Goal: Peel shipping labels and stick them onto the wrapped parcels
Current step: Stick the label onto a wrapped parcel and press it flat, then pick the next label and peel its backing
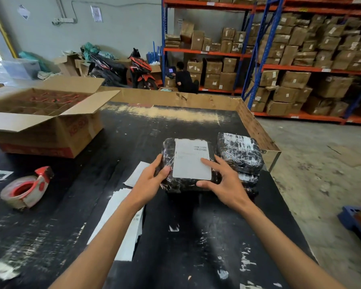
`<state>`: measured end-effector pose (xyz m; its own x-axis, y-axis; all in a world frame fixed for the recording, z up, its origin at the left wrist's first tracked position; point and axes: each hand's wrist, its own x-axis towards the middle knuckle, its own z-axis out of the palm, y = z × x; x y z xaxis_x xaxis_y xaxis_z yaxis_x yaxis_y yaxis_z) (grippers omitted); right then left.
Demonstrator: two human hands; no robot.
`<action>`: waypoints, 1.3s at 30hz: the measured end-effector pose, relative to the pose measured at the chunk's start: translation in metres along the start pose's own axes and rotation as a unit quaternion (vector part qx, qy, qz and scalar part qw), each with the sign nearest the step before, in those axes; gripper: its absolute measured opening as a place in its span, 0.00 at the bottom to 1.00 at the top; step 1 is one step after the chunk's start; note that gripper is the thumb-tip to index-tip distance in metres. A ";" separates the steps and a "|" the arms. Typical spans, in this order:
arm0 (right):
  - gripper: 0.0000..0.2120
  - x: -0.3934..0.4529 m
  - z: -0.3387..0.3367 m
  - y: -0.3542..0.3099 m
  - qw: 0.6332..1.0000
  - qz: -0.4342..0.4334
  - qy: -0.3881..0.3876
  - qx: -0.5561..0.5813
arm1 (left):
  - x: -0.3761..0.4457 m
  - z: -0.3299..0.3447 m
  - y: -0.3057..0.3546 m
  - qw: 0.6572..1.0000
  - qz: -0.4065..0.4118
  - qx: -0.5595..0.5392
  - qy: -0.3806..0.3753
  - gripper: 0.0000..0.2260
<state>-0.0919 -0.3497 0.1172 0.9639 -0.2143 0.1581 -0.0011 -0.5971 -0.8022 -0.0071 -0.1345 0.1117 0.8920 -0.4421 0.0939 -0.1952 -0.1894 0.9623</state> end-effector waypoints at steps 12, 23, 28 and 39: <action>0.33 -0.119 0.049 0.057 0.998 0.057 -0.027 -0.001 | -0.101 0.014 -0.083 0.993 -0.071 0.023 -0.089 0.30; 0.26 -0.135 0.061 0.064 0.989 0.083 -0.089 -0.089 | -0.118 0.024 -0.109 0.987 -0.099 0.084 -0.097 0.21; 0.17 -0.106 0.076 0.026 0.979 0.007 -0.087 -0.182 | -0.110 -0.008 -0.099 0.983 -0.069 0.138 0.104 0.11; 0.25 -0.036 0.207 -0.044 0.971 0.097 -0.191 -0.106 | -0.102 -0.083 -0.149 0.927 -0.170 0.304 0.138 0.20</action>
<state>-0.0712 -0.1558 0.0280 0.9685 -0.0604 -0.2416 -0.2083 -0.7280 -0.6532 -0.0347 0.0116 -0.0203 0.9982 -0.0398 -0.0458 -0.0018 -0.7735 0.6338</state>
